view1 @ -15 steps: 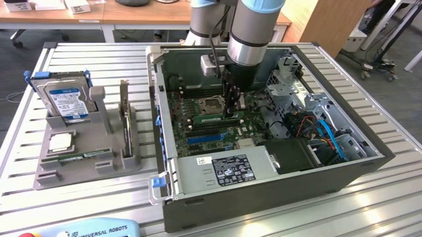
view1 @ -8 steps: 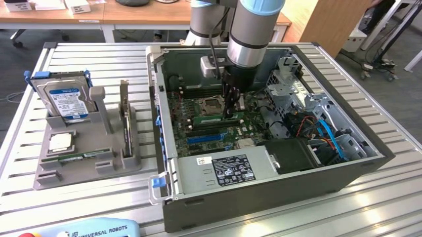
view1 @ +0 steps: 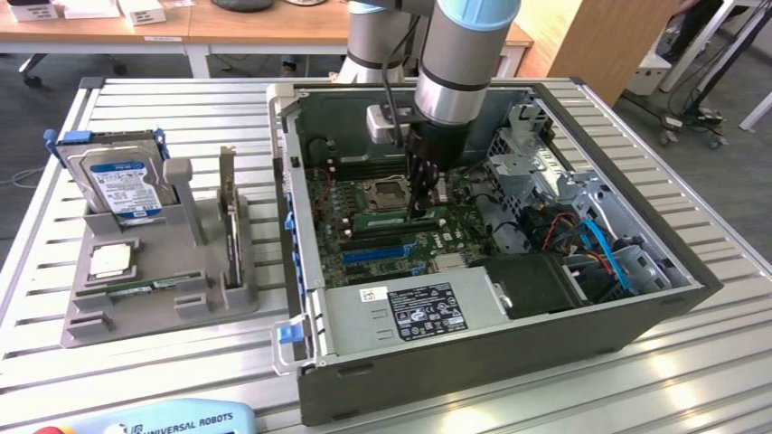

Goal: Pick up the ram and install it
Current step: 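Insert the ram into the slot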

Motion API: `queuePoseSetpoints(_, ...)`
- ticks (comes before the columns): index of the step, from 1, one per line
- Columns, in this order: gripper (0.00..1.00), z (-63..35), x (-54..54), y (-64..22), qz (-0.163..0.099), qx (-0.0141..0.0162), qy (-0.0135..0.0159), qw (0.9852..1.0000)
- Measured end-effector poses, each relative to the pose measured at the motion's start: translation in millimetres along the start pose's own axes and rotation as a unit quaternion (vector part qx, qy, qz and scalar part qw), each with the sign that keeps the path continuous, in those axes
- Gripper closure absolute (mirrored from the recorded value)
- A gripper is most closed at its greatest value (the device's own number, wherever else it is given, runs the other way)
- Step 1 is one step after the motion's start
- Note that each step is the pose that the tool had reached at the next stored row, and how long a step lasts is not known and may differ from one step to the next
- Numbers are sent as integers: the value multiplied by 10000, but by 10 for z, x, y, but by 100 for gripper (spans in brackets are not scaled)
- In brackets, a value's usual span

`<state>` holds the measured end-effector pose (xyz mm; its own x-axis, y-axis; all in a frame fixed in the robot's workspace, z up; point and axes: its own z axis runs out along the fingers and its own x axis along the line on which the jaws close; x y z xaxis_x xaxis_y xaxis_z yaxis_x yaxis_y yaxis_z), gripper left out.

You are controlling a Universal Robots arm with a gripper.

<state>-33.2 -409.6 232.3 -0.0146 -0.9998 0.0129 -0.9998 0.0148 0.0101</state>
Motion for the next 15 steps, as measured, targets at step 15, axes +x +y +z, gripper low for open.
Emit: queuePoseSetpoints(15,88,32,-1,4,0,1,-1,10000)
